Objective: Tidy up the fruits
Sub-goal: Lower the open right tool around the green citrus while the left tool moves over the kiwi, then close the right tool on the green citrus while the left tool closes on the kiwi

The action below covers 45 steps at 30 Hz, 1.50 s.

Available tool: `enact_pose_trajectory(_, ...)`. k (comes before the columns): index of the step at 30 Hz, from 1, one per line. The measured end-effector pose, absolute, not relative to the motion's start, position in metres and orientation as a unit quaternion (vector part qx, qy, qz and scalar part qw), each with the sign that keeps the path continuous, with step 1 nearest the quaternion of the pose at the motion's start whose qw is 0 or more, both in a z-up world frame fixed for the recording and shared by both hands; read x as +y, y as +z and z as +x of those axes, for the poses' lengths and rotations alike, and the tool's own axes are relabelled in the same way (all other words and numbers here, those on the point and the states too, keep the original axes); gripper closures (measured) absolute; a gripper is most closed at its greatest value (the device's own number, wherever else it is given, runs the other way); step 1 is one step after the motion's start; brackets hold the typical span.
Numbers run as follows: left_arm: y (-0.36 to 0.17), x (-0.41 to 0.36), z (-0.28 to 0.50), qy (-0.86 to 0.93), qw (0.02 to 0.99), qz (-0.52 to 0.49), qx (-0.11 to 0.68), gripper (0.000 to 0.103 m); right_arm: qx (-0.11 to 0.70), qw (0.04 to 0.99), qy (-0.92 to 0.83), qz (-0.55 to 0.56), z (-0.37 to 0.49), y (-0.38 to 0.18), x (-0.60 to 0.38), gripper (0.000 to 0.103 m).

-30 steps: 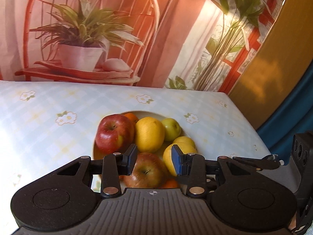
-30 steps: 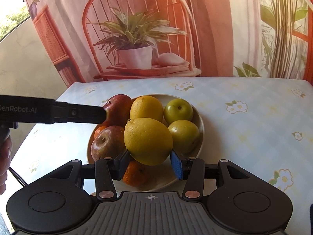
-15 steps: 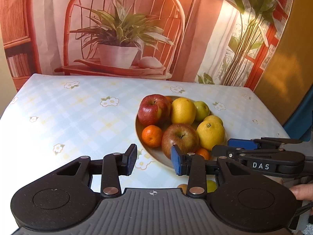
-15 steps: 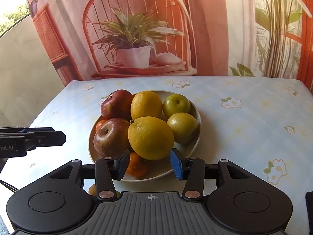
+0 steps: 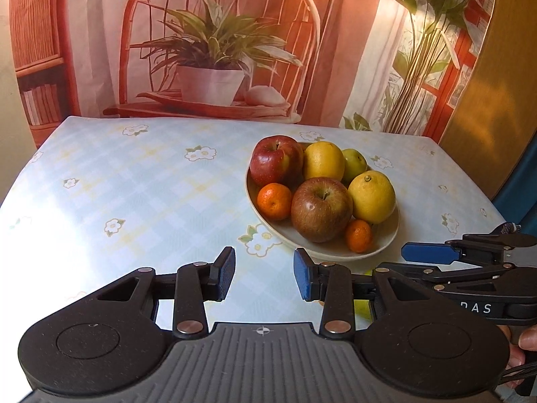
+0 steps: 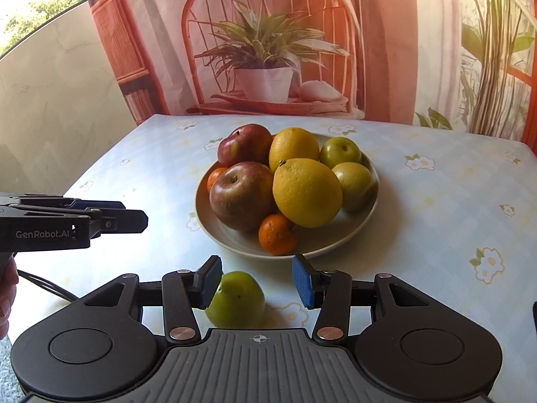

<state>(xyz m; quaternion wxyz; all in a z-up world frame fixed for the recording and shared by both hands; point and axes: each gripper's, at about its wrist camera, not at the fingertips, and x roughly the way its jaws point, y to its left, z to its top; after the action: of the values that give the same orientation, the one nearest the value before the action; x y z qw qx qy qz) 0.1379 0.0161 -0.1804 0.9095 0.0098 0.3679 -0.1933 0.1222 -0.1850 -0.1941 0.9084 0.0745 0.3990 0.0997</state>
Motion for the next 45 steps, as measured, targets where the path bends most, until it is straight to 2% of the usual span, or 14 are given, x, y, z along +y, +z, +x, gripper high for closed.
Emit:
enact_pose_trajectory(31, -0.193, 0.021, 0.136, -0.202, 0.903, -0.008, 0.378, 0.064, 0.43, 0.884, 0.163, 0.082, 0.11, -0.209, -0.162, 0.061)
enact_pose_trajectory(45, -0.197, 0.011, 0.132, -0.232, 0.896, -0.004, 0.378, 0.064, 0.413, 0.896, 0.125, 0.103, 0.107, -0.201, -0.191, 0.062)
